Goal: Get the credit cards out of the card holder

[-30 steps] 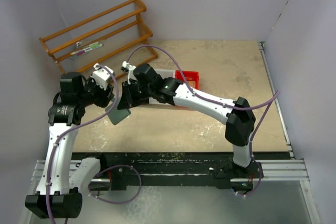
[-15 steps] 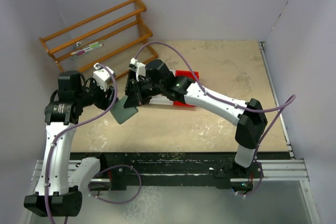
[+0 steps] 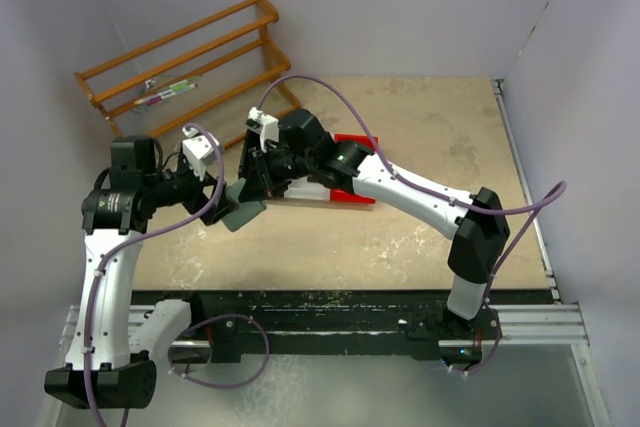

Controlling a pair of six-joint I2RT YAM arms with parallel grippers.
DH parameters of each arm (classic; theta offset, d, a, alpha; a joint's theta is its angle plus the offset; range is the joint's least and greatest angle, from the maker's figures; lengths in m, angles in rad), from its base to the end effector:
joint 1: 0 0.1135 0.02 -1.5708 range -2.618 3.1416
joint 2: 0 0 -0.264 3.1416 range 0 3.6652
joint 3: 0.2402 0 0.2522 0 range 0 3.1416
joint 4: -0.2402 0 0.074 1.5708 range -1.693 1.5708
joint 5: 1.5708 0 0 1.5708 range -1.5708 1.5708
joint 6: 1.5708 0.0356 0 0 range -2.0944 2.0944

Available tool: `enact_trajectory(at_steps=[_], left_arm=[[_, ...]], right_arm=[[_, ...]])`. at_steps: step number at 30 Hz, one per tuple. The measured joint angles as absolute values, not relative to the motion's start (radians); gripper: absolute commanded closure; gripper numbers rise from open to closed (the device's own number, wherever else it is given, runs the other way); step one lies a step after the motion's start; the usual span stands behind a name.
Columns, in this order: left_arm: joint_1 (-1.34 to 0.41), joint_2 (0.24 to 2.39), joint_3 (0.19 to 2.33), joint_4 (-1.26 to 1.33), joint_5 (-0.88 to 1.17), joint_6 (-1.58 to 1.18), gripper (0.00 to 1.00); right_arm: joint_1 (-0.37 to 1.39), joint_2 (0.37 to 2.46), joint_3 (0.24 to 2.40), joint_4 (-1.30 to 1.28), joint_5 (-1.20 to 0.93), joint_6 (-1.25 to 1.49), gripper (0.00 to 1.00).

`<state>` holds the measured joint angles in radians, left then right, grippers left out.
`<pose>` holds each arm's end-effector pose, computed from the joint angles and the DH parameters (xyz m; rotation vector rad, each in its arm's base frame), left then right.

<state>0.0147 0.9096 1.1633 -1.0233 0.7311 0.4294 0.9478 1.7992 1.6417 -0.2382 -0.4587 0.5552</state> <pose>0.1525 -0.0215 0.3715 0.7829 2.0302 -0.6016 0.2374 0.3575 0.3506 -0.7609 2.0811 1.3691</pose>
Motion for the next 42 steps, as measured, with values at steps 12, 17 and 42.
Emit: enact_trajectory(at_steps=[12,17,42], left_arm=[[0.015,0.946,1.163,-0.953,0.617,0.449,0.46],[0.015,0.956,1.163,-0.952,0.599,0.476,0.52],[0.019,0.939,1.15,-1.024,0.626,0.612,0.53]], right_arm=[[0.948,1.799,1.657,-0.258,-0.459,0.517,1.0],[0.947,1.799,1.668,-0.275,-0.461,0.503,1.0],[0.947,1.799,1.687,-0.305,-0.562,0.462,1.0]])
